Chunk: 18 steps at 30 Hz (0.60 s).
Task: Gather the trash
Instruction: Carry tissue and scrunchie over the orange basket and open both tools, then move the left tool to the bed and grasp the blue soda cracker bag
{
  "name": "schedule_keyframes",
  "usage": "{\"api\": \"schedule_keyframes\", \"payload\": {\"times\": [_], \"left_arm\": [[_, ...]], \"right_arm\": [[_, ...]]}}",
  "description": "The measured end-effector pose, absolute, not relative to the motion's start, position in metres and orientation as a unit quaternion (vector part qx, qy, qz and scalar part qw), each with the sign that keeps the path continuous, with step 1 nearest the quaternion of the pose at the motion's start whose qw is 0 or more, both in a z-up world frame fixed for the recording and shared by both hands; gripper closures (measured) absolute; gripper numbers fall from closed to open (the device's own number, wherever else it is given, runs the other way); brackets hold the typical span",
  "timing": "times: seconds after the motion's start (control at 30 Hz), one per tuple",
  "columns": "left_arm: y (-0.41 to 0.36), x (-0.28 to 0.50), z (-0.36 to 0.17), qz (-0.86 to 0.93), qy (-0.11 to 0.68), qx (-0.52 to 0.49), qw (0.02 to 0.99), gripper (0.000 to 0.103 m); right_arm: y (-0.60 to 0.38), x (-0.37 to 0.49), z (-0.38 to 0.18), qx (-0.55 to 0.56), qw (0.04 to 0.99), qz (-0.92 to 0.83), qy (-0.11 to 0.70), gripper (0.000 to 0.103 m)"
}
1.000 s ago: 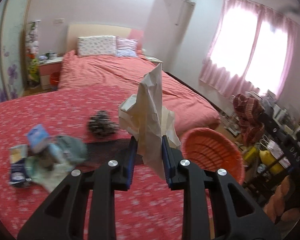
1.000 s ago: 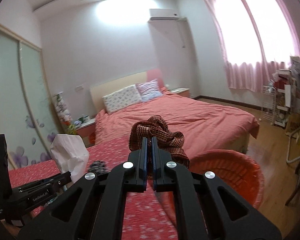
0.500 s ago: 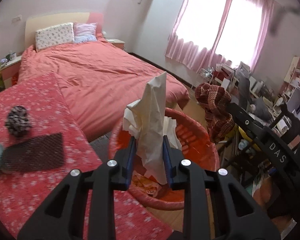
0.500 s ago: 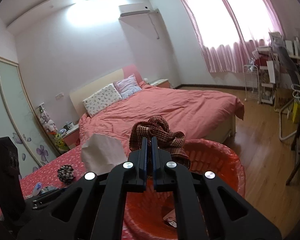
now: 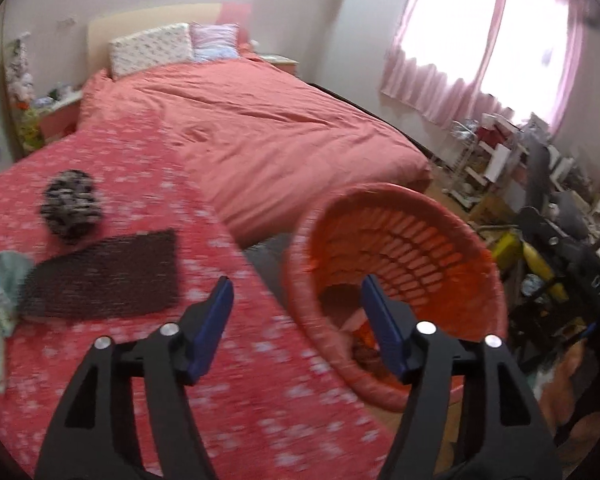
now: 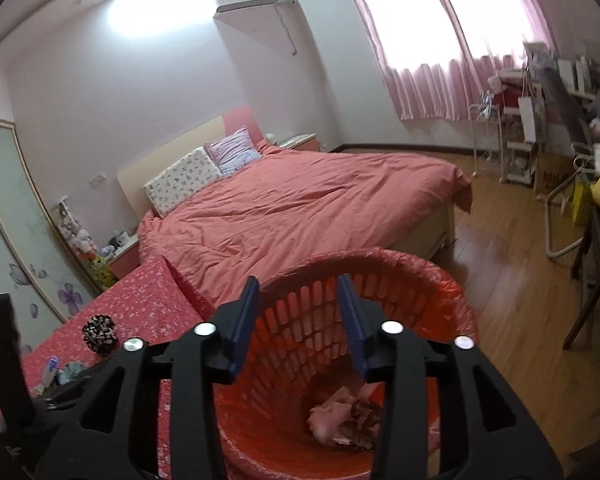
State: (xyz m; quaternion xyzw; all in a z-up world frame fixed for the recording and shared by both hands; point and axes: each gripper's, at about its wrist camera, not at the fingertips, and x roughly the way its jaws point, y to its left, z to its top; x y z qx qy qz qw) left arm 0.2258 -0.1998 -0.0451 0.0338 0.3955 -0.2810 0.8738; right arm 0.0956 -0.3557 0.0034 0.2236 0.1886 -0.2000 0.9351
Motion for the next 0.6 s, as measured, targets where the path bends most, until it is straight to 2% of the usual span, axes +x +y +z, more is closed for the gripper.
{"api": "schedule_keyframes", "payload": {"times": [0.1,0.2,0.6], "left_arm": [[-0.178,0.223,-0.039,-0.251,0.387,0.042,0.886,0.029],[-0.152,0.22,-0.037,-0.224,0.382,0.049,0.895,0.027],[0.002,0.211,-0.025,-0.076,0.353,0.038,0.932,0.025]], "right_arm": [[-0.348,0.096,0.009,0.205,0.939,-0.204,0.187,0.051],[-0.336,0.098,0.013,0.177,0.944,-0.205,0.187,0.044],[-0.277,0.118,0.013,0.118,0.953,-0.16,0.228,0.035]]}}
